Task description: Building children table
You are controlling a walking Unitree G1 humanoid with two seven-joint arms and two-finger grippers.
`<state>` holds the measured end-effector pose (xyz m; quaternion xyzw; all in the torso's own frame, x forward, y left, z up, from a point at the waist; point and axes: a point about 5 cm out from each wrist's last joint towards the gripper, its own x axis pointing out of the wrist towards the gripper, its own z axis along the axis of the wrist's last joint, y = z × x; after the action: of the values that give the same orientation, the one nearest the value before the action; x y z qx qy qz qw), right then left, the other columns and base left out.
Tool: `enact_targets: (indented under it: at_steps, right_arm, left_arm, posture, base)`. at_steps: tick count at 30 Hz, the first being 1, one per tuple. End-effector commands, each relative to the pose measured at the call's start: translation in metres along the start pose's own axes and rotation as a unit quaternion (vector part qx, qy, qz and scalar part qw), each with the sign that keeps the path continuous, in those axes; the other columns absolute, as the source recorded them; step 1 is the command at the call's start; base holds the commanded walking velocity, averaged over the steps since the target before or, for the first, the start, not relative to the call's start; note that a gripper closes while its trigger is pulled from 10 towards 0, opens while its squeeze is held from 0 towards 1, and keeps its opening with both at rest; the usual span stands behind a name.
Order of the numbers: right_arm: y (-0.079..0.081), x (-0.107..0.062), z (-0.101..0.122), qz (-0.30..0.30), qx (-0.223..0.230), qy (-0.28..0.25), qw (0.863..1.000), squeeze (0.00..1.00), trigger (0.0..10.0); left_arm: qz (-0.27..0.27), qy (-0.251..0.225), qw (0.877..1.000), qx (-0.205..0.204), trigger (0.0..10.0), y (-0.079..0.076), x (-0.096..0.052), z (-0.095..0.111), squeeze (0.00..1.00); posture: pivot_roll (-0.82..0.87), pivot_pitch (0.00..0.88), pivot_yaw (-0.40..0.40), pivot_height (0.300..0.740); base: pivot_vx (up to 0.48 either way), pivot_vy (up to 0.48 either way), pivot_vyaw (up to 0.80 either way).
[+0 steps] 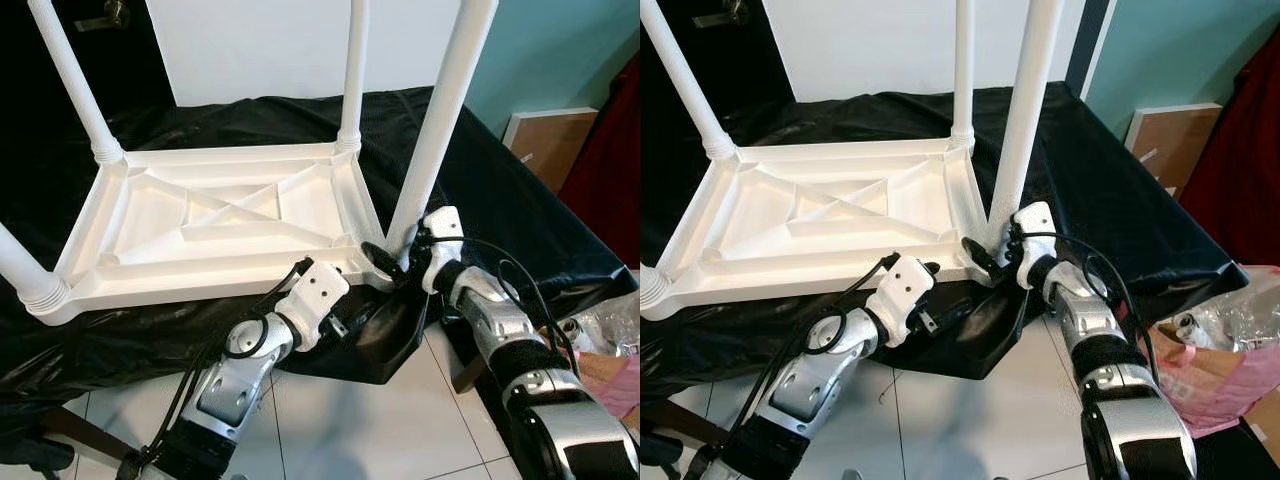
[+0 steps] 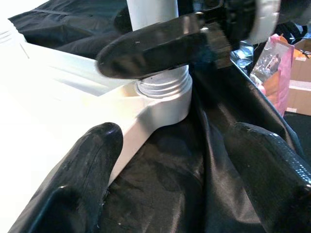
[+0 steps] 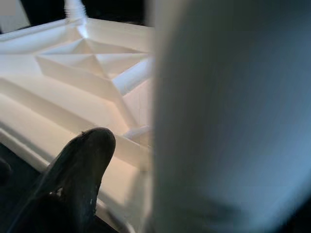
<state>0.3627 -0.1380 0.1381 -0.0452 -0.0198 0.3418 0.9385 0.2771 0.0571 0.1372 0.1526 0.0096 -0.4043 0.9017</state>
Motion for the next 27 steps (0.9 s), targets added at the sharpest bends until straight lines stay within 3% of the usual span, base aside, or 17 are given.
enact_targets:
  at_steps: [1,2,3,4,14,15,23,26,27]
  right_arm:
    - [0.002,0.000,-0.005,0.010,-0.004,0.011,1.000,0.00,10.0]
    - [0.003,0.002,-0.005,0.016,-0.003,0.013,1.000,0.00,1.1]
    - [0.003,0.002,-0.005,0.016,-0.003,0.013,1.000,0.00,1.1]
    - [0.003,0.002,-0.007,0.019,-0.001,0.018,1.000,0.00,0.0]
    - [0.007,-0.006,-0.028,0.005,0.020,0.045,0.999,0.00,0.0]
    - [0.008,-0.007,-0.029,0.003,0.023,0.045,0.999,0.00,10.0]
    - [0.007,-0.008,-0.034,-0.039,0.047,0.035,0.998,0.00,10.0]
    - [0.004,-0.010,-0.036,-0.112,0.044,0.028,0.992,0.00,10.0]
    - [0.004,-0.010,-0.036,-0.112,0.044,0.028,0.992,0.00,10.0]
  left_arm:
    - [0.007,-0.001,1.000,-0.002,10.0,-0.001,-0.001,0.001,0.00]
    - [0.008,-0.001,1.000,-0.002,10.0,-0.001,-0.001,0.001,0.00]
    - [0.008,-0.001,1.000,-0.002,10.0,-0.001,-0.001,0.001,0.00]
    - [0.010,-0.002,1.000,-0.005,10.0,-0.001,0.000,0.001,0.00]
    - [0.010,0.002,1.000,0.000,10.0,-0.001,0.000,0.000,0.00]
    - [0.011,0.001,1.000,0.000,10.0,0.000,0.000,0.000,0.00]
    - [0.011,-0.002,1.000,0.005,10.0,0.004,0.003,0.001,0.00]
    - [0.017,-0.004,1.000,0.006,10.0,0.007,0.006,0.001,0.00]
    - [0.017,-0.004,1.000,0.006,10.0,0.007,0.006,0.001,0.00]
  posture:
    - [0.05,0.033,-0.069,0.740]
    - [0.05,0.030,-0.071,0.740]
    - [0.05,0.030,-0.071,0.740]
    - [0.06,0.030,-0.072,0.740]
    - [0.05,0.007,-0.064,0.740]
    - [0.05,0.007,-0.064,0.740]
    - [0.04,0.000,-0.066,0.740]
    - [0.02,0.000,-0.071,0.740]
    - [0.02,0.000,-0.071,0.740]
  base:
    - [0.000,0.000,0.00]
    - [0.000,0.000,0.00]
    - [0.000,0.000,0.00]
    - [0.000,0.000,0.00]
    - [0.000,0.000,0.00]
    - [0.000,0.000,0.00]
    - [0.000,0.000,0.00]
    - [0.000,0.000,0.00]
    - [0.000,0.000,0.00]
